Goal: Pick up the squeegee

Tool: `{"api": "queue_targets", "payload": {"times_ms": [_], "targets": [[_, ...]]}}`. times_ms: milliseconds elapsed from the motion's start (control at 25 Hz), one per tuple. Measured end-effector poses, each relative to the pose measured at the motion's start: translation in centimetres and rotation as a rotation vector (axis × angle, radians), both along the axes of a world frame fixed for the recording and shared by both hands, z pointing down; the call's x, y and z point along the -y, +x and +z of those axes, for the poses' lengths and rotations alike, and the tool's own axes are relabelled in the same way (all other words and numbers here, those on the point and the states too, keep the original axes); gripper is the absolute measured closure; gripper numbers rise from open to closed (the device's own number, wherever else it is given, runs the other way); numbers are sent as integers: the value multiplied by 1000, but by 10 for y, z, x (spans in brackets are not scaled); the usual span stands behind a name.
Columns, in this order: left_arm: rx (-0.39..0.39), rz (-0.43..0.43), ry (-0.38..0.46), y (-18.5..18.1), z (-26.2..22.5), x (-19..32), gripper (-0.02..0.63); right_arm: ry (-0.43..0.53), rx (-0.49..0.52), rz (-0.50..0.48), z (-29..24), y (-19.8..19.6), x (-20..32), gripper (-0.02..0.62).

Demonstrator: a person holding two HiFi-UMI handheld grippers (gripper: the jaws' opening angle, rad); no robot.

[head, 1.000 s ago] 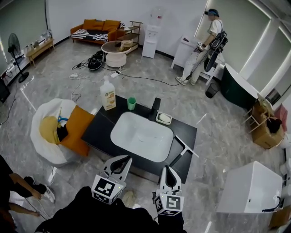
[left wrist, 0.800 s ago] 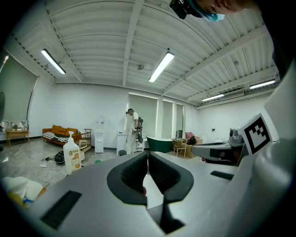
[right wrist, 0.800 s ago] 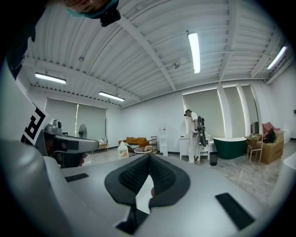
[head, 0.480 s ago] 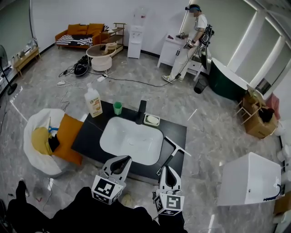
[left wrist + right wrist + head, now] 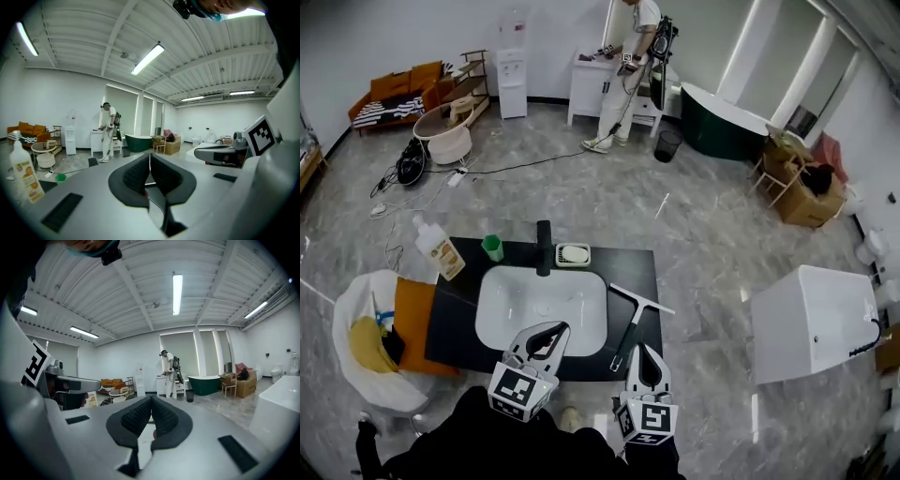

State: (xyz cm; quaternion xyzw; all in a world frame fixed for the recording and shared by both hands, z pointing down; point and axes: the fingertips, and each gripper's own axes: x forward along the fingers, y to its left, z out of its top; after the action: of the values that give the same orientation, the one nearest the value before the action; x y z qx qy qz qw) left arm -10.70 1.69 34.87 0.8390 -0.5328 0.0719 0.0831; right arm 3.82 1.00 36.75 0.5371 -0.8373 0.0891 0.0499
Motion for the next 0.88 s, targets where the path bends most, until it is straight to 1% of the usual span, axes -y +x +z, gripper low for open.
{"api": "queue_targets", "payload": {"times_ms": [160,480,640,880], "targets": [[4,87,-34,14,12,39,578,-42,11,97,12,15,26,580],[14,218,-115,43,47,91,578,-124,22,224,46,38,62,580],[24,249,-152,51,67,111,578,-170,20,268,73,50,75,580],[31,289,-207,59,96,130,578,-229,20,301,105,54,91,580]]}}
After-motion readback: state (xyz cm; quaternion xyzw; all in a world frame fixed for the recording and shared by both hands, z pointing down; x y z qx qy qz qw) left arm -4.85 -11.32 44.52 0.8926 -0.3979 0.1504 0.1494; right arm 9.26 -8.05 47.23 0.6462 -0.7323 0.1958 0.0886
